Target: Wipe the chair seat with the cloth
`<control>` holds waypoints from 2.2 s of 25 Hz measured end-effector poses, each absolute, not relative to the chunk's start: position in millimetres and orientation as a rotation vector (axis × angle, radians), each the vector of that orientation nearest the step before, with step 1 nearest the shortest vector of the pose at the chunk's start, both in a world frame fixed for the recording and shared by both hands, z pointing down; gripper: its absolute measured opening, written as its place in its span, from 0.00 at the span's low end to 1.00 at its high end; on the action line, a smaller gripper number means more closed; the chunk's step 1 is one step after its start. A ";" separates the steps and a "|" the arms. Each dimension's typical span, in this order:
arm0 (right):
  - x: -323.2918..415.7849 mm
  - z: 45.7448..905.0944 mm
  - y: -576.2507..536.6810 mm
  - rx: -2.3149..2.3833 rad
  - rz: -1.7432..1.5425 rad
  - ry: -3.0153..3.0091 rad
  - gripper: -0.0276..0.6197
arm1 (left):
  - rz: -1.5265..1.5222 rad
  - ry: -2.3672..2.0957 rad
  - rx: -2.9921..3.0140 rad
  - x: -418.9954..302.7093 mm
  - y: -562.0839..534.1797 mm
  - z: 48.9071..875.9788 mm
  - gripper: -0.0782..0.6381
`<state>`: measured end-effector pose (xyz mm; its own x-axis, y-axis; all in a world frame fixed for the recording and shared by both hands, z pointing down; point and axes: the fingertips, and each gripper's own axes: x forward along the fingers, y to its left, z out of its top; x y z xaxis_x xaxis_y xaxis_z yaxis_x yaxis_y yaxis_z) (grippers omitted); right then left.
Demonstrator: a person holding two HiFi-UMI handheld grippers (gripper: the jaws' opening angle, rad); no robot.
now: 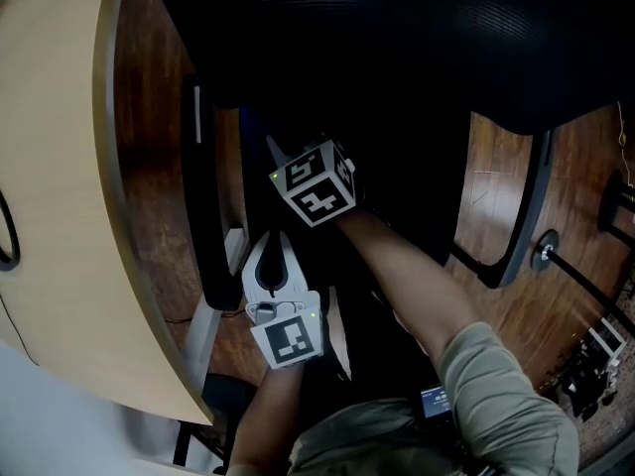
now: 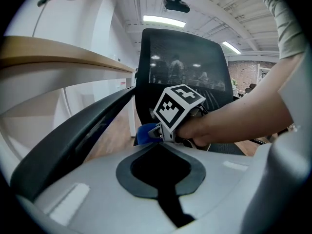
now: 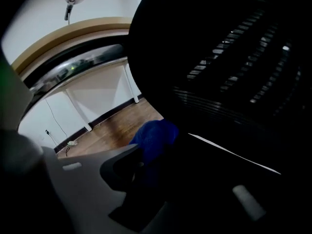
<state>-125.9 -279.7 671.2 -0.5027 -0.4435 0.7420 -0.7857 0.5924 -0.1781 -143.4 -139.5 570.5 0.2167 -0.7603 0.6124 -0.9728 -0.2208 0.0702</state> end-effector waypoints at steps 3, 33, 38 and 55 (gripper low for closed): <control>-93.6 665.0 -279.2 1.027 0.689 -2.124 0.21 | 0.642 -1.571 2.083 -129.0 -144.9 563.8 0.12; 279.2 688.7 -161.1 1.764 1.006 -1.506 0.20 | 0.679 -1.166 2.324 89.2 -116.8 588.6 0.12; 272.8 676.8 -167.5 1.758 0.970 -1.522 0.20 | 0.664 -1.210 2.277 74.5 -118.7 587.6 0.12; -53.4 629.7 -191.0 1.181 0.751 -2.145 0.21 | 0.631 -1.544 2.028 -114.9 -69.1 543.4 0.12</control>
